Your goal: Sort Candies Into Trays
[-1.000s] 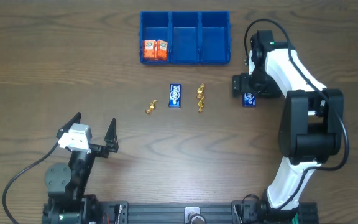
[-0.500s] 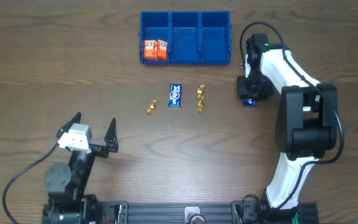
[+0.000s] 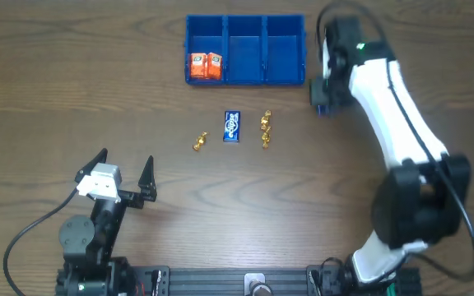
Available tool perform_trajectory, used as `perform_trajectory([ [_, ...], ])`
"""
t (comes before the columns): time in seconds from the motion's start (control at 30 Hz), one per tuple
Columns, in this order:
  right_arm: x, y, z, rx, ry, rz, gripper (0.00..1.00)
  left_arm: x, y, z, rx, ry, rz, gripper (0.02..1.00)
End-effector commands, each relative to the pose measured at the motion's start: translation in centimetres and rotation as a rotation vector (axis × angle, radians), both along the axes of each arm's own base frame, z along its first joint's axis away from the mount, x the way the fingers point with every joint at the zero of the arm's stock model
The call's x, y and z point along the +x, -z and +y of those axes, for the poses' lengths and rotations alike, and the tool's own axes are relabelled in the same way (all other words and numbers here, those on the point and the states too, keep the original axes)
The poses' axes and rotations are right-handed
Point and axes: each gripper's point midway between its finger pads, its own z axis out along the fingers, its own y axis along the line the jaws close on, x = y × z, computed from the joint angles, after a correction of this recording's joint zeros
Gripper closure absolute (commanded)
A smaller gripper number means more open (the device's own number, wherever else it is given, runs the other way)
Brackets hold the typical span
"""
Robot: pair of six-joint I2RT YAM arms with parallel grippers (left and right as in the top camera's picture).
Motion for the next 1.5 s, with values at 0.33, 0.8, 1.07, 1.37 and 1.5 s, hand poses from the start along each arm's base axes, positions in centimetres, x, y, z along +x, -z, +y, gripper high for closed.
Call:
perform_trajectory([
  [0.33,8.1,-8.5,14.2,0.121,-0.053,-0.453,0.908,-0.1,1.6,-0.2,-0.003,0.012,0.045,0.02],
  [0.8,11.2,1.3,17.2,0.043,-0.022,-0.402,0.908,-0.1,1.6,-0.2,-0.003,0.012,0.045,0.02],
  [1.07,11.6,1.3,16.0,-0.001,0.057,-0.426,0.908,-0.1,1.6,-0.2,-0.003,0.012,0.045,0.02],
  [1.37,11.5,1.2,16.7,0.005,0.046,-0.434,0.334,-0.1,1.6,-0.2,-0.003,0.012,0.045,0.02],
  [1.5,11.5,0.9,17.4,0.016,0.036,-0.446,0.001,-0.1,1.6,-0.2,-0.003,0.012,0.045,0.023],
])
